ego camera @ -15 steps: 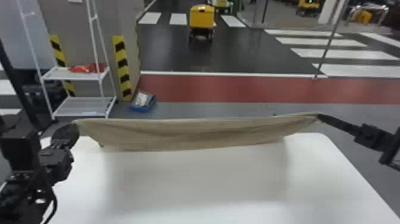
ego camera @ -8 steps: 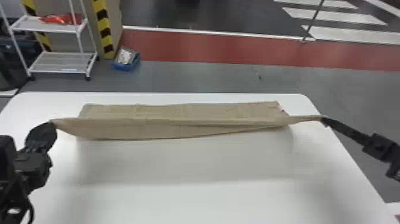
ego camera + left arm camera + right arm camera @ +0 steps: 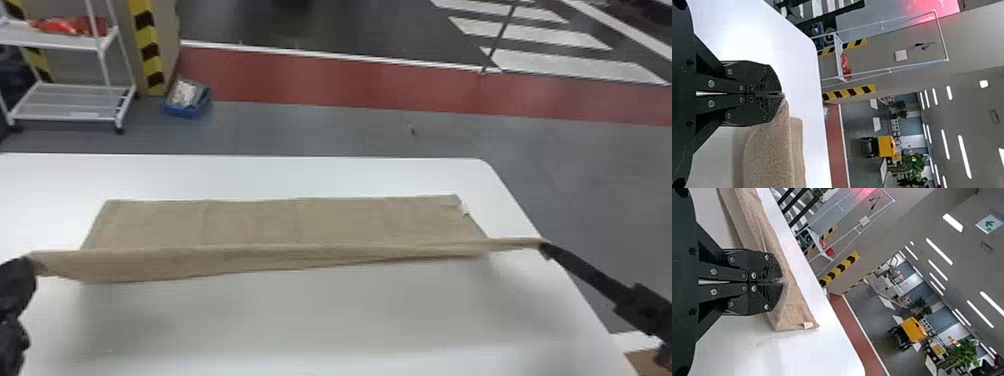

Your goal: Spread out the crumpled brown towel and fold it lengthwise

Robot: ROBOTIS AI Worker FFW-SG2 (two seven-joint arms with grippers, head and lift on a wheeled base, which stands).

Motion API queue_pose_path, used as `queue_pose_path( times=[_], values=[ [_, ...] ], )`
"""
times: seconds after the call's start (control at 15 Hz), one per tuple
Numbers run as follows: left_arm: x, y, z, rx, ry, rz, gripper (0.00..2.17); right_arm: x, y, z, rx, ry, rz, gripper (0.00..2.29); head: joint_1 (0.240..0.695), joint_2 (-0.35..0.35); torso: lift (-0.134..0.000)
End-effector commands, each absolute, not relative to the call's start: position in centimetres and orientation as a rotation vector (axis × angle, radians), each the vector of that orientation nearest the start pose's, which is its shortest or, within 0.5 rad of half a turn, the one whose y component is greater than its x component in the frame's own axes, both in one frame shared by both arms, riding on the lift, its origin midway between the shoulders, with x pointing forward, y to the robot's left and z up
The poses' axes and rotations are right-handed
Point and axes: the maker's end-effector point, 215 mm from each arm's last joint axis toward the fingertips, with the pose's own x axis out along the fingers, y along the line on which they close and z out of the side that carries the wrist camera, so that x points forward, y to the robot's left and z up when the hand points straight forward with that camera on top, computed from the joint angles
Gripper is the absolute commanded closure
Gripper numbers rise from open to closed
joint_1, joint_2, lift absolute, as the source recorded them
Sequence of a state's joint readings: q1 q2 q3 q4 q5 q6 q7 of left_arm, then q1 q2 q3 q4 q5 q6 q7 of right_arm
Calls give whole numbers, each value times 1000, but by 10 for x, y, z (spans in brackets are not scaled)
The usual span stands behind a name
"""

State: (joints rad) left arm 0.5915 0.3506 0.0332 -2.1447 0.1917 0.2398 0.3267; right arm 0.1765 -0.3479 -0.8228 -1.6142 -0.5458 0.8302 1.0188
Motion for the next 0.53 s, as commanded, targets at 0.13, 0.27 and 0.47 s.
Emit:
queue_pose_path(
  times=[0.13,0.27,0.47],
  values=[
    [399,330,-386,191,284,168,1420,376,-512,-362,625,298,303,1298,695,-236,-124],
    [397,330,-378,194,274,172,1420,376,-511,-364,635,307,302,1298,695,-261,-124],
    [397,326,-376,218,277,171,1420,388,-500,-370,639,328,308,1298,695,-260,-124]
  ],
)
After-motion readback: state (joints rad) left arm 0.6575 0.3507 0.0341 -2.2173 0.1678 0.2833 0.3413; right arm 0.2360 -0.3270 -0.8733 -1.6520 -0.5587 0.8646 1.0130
